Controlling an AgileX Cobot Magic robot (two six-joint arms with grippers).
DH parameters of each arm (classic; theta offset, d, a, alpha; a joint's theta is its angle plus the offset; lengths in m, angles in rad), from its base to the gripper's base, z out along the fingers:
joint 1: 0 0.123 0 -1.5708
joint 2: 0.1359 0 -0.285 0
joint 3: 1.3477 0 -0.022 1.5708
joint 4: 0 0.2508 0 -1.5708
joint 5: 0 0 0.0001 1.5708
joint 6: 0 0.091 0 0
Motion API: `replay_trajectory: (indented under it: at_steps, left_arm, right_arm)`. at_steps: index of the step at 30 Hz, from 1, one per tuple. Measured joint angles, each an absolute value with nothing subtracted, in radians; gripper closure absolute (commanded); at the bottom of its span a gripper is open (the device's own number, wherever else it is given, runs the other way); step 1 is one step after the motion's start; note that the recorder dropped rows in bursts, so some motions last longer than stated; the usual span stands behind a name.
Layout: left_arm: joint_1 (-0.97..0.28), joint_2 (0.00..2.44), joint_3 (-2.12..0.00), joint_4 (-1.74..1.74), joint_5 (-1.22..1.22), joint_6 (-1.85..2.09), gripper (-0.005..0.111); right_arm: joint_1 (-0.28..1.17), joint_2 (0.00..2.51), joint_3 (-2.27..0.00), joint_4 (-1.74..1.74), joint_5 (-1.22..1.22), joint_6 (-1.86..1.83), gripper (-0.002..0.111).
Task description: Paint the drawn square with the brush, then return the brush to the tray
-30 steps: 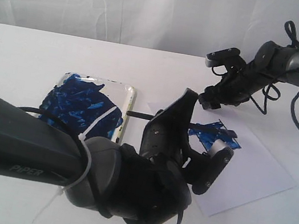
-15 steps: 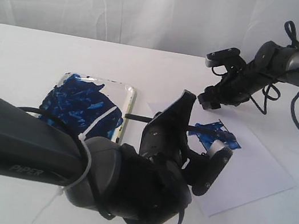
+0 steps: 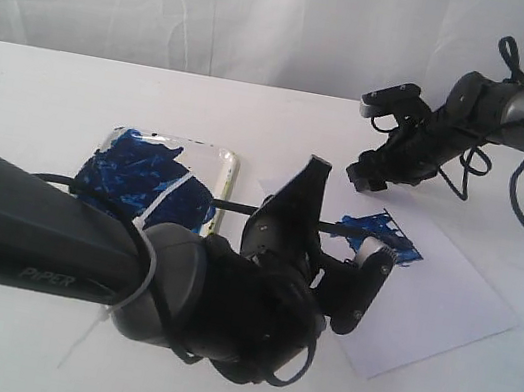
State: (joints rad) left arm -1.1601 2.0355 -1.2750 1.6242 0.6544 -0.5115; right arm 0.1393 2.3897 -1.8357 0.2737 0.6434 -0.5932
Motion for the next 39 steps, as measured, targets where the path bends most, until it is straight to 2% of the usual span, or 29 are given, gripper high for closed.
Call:
replay_trajectory:
  at_steps: [16, 39]
  left_arm:
    - [-1.093, 2.036, -1.275, 1.634, 0.629, -0.493, 0.107]
    - [-1.058, 2.046, -1.275, 1.722, 0.633, -0.489, 0.107]
  right_arm:
    - [0.139, 2.390, -1.836, 0.274, 0.643, -0.593, 0.048]
    - [0.139, 2.390, -1.836, 0.274, 0.643, -0.593, 0.048]
